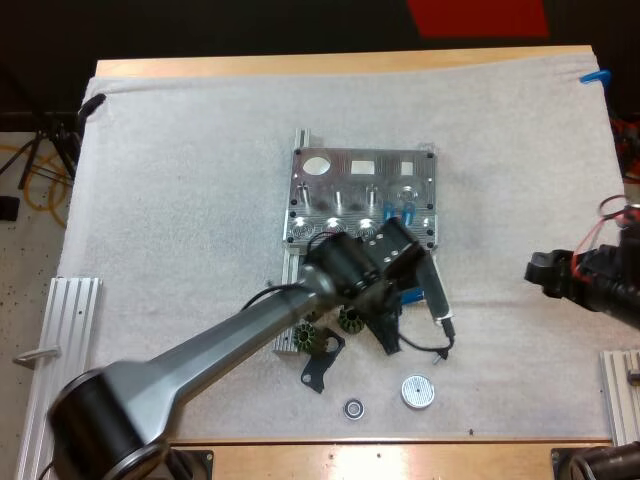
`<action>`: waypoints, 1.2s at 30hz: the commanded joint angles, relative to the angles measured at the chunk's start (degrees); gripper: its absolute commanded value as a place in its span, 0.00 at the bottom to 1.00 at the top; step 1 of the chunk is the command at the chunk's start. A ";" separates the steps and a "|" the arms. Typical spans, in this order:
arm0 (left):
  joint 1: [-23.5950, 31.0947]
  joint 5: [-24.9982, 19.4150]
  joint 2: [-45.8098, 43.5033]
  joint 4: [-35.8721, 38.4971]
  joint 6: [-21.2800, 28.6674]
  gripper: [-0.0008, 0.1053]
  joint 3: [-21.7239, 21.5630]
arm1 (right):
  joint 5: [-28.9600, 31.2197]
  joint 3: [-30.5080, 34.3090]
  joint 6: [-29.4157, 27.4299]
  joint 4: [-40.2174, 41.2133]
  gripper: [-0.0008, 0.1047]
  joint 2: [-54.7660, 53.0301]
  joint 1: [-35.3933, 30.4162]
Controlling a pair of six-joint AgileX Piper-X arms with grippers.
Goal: Load cells from left to right
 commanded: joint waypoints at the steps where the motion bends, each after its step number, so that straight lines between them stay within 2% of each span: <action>1: -0.08 -0.38 -2.62 0.40 0.47 0.01 0.55 | -5.94 -0.41 -2.90 0.37 0.53 0.57 -2.40; 2: -0.08 -0.20 -4.07 0.59 0.79 0.01 1.07 | -9.77 -0.41 -4.40 0.37 0.53 1.22 -4.45; 3: -0.08 -0.20 -4.59 0.59 0.79 0.01 1.20 | -11.18 -0.41 -5.53 0.37 0.53 1.48 -5.29; 5: -0.08 0.21 -7.20 1.08 0.79 0.01 1.23 | -20.37 -0.41 -10.19 0.46 0.53 3.15 -6.90; 8: -0.08 0.20 -9.72 1.06 1.28 0.01 1.23 | -28.62 -0.41 -11.73 -0.10 0.53 5.32 -6.68; 11: -0.08 0.20 -11.96 1.62 1.28 0.01 1.23 | -33.38 -0.28 -13.13 -0.06 0.53 7.79 -6.70; 17: -0.08 0.20 -13.83 1.81 1.69 0.01 1.23 | -39.88 -0.28 -15.50 -0.67 0.53 11.51 -6.70; 20: -0.08 2.20 -13.82 1.81 1.84 0.01 1.23 | -43.51 0.38 -15.49 -2.60 0.53 12.76 -6.52; 30: -0.08 2.65 -13.82 1.81 1.84 0.01 1.23 | -44.77 0.36 -17.56 -5.00 0.53 17.57 2.15; 36: -0.08 2.65 -13.82 1.81 1.70 0.01 1.23 | -48.75 0.36 -19.43 -5.78 0.53 21.93 6.36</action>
